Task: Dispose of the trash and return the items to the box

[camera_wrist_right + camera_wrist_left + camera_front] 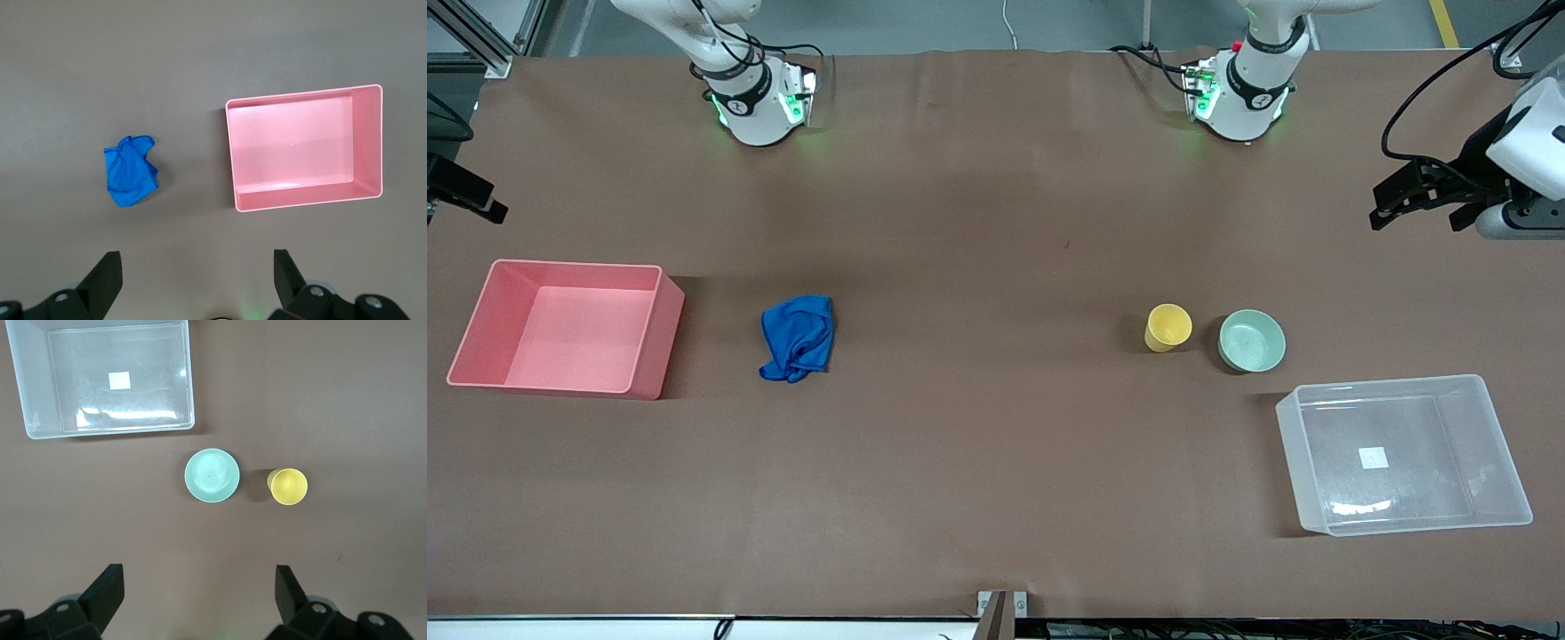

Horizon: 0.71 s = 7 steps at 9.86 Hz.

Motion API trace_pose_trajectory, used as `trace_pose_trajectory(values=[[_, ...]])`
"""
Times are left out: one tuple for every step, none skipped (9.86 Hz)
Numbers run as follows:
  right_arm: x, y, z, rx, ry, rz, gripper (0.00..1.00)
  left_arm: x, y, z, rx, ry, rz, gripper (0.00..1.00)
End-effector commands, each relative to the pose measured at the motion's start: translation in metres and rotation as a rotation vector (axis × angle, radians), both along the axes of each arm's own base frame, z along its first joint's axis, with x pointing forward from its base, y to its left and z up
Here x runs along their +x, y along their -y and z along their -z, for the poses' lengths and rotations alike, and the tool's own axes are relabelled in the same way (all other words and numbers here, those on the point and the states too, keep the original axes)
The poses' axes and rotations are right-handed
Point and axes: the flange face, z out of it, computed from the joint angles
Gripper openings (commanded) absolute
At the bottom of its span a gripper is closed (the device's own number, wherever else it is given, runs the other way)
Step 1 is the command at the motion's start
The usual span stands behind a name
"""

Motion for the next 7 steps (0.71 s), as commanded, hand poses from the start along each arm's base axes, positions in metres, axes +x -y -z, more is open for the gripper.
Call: trace_pose_trajectory(values=[[-0.001, 0.0, -0.003, 0.015, 0.001, -0.008, 1.0, 0.002, 0.0, 0.015, 0.021, -0.02, 0.008, 1.0], [-0.001, 0.0, -0.003, 0.016, -0.001, -0.008, 1.0, 0.002, 0.0, 0.015, 0.021, -0.02, 0.008, 1.0], [-0.001, 0.0, -0.002, 0.016, -0.001, -0.008, 1.0, 0.003, 0.0, 0.016, 0.02, -0.021, 0.008, 1.0], [-0.001, 0.0, -0.002, 0.016, -0.001, -0.008, 1.0, 0.009, -0.001, 0.019, 0.021, -0.023, 0.008, 1.0], [-0.001, 0.0, -0.002, 0.016, -0.001, -0.008, 1.0, 0.016, -0.001, 0.024, 0.019, -0.028, 0.005, 1.0], [-0.001, 0.0, -0.002, 0.016, -0.001, -0.008, 1.0, 0.022, -0.001, 0.027, 0.016, -0.018, 0.003, 1.0], [-0.001, 0.0, -0.002, 0.016, -0.001, -0.008, 1.0, 0.027, 0.0, 0.035, 0.014, -0.004, 0.004, 1.0]])
